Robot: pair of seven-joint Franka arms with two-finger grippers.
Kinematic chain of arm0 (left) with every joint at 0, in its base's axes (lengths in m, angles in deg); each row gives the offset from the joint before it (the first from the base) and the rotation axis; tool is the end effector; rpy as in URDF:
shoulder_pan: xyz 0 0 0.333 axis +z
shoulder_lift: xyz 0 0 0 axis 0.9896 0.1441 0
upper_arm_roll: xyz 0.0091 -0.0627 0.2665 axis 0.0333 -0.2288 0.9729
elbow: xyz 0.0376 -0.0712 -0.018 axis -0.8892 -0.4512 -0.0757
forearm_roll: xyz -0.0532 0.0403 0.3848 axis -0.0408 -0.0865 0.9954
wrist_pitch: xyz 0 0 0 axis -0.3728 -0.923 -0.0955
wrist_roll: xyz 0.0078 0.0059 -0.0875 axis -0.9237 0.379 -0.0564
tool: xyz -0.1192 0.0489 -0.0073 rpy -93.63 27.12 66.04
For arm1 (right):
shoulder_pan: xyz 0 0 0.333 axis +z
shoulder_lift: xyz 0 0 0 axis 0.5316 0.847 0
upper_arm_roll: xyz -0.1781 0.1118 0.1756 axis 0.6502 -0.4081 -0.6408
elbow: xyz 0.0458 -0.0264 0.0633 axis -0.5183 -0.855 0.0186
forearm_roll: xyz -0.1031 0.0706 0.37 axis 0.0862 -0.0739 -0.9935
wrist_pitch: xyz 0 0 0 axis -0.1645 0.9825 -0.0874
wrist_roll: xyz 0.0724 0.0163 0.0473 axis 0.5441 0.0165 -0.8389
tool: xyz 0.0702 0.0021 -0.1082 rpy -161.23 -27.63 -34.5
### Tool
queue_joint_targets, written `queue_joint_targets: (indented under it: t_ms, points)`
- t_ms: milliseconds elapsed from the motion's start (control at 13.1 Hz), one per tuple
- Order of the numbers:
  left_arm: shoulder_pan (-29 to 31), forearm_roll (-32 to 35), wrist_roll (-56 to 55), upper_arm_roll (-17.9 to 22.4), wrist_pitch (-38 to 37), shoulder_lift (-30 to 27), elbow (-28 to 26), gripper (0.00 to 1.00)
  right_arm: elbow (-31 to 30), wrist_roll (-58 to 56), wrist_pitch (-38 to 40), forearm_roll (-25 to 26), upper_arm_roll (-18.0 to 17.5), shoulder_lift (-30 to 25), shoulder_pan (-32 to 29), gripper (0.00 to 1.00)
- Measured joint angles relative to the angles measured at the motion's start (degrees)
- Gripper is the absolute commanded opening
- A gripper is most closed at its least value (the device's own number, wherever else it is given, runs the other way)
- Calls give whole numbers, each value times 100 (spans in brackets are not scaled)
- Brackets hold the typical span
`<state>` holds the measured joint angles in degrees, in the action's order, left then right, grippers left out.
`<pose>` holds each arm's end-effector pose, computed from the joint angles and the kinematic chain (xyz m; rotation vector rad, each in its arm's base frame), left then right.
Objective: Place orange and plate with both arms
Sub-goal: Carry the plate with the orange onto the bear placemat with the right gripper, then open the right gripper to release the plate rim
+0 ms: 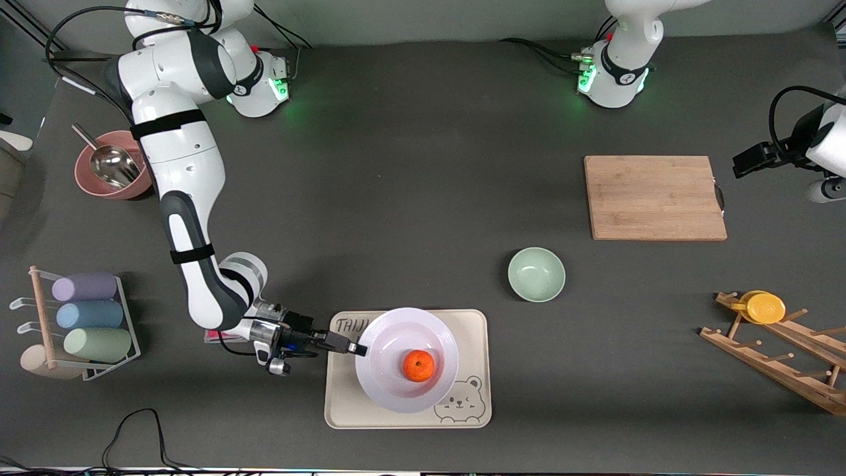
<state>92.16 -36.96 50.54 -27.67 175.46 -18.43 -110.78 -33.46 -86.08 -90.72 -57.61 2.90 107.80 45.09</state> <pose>0.5155 0.0239 0.5124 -3.0369 -0.2283 0.2099 0.6815 0.2124 0.1067 -1.8401 0.2008 -0.2090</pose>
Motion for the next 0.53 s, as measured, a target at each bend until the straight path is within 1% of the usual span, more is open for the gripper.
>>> queue_joint_targets:
  t_ms: [229, 534]
  points:
    - [5, 0, 1, 0, -15, 0, 10, 100, 6, 226, -73, 296, 6, 97, 2, 0]
    - [7, 0, 1, -32, -210, -2, 162, 100, 100, 226, -121, 311, 5, 251, 11, 0]
